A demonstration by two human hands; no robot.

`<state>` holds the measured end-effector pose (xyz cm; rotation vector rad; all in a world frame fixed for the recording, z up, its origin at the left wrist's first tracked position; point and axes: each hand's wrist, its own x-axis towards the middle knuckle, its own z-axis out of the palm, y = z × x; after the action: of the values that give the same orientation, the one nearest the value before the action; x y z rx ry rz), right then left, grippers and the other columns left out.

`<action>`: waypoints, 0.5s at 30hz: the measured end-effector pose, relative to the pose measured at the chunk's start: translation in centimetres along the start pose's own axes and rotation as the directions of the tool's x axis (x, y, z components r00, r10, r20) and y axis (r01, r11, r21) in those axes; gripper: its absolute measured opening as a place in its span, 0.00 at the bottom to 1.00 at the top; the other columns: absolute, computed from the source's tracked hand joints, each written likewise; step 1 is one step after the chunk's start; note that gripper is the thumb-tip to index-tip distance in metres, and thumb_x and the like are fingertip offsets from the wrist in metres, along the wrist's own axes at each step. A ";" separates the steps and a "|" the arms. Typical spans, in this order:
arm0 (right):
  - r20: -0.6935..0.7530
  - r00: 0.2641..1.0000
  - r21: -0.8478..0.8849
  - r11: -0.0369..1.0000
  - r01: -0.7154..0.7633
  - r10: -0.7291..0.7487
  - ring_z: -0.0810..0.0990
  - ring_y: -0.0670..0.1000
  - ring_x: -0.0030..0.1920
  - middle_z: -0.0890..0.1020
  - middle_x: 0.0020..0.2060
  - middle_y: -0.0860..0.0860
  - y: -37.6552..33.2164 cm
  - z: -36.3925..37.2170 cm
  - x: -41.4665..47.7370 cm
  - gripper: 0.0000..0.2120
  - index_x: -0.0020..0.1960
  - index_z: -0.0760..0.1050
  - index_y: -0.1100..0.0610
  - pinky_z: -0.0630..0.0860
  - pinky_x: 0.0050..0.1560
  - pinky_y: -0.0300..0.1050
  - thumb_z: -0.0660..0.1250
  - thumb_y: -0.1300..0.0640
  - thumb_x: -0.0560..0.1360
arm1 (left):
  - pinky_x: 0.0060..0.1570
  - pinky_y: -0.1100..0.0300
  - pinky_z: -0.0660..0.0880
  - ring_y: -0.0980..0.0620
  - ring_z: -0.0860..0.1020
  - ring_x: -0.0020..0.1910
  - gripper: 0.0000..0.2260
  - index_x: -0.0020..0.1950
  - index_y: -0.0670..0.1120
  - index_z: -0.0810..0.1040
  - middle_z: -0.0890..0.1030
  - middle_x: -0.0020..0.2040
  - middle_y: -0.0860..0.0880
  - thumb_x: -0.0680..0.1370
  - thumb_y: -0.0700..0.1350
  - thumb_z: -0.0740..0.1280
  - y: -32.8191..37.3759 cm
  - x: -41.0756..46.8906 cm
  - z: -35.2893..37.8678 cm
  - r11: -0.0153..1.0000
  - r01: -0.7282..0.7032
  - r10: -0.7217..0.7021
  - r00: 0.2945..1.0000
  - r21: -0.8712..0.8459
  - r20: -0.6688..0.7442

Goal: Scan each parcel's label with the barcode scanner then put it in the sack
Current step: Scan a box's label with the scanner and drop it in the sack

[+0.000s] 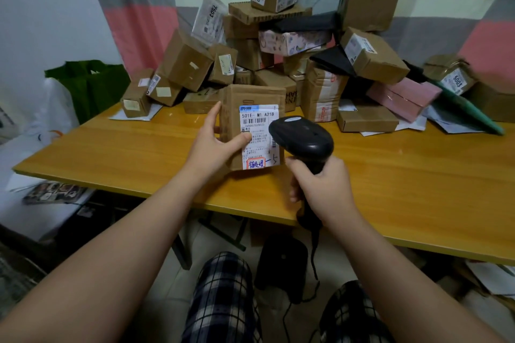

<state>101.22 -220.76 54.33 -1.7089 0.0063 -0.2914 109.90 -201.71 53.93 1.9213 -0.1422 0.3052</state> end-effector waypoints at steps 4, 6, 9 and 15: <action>0.022 0.999 0.007 0.999 -0.035 0.035 0.77 0.51 0.24 0.76 0.24 0.49 0.0 0.2 -0.4 0.03 0.42 0.76 0.58 0.75 0.26 0.44 0.68 0.61 0.75 | 0.55 0.53 0.78 0.50 0.74 0.61 0.40 0.77 0.57 0.55 0.72 0.65 0.47 0.72 0.51 0.74 -0.1 0.3 0.1 1.000 0.029 -0.029 1.000 0.002 -0.011; 0.042 0.998 -0.008 0.999 -0.041 0.042 0.77 0.50 0.24 0.76 0.24 0.50 0.0 0.1 -0.5 0.06 0.40 0.76 0.57 0.76 0.27 0.44 0.68 0.60 0.75 | 0.58 0.49 0.77 0.50 0.73 0.63 0.40 0.77 0.56 0.54 0.71 0.67 0.47 0.72 0.52 0.74 -0.1 0.3 0.0 0.999 0.033 -0.033 0.999 0.013 -0.004; 0.053 0.997 0.003 0.998 -0.060 0.060 0.77 0.50 0.24 0.76 0.24 0.51 0.0 0.2 -0.7 0.06 0.39 0.76 0.56 0.75 0.26 0.43 0.68 0.59 0.76 | 0.59 0.46 0.76 0.49 0.73 0.63 0.41 0.77 0.56 0.53 0.71 0.68 0.47 0.72 0.52 0.74 -0.1 0.4 0.1 0.999 0.047 -0.047 0.999 0.015 0.005; 0.048 0.998 0.004 0.999 -0.049 0.049 0.76 0.50 0.23 0.76 0.24 0.52 -0.3 -0.1 -0.9 0.07 0.38 0.76 0.56 0.75 0.26 0.42 0.68 0.61 0.75 | 0.59 0.46 0.76 0.50 0.73 0.63 0.40 0.77 0.56 0.54 0.70 0.69 0.47 0.72 0.52 0.74 -0.2 0.6 0.2 0.999 0.030 -0.030 1.000 0.023 -0.004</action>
<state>100.32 -220.62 54.44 -1.7078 0.0123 -0.2140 110.55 -201.80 53.79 1.9437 -0.1079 0.2918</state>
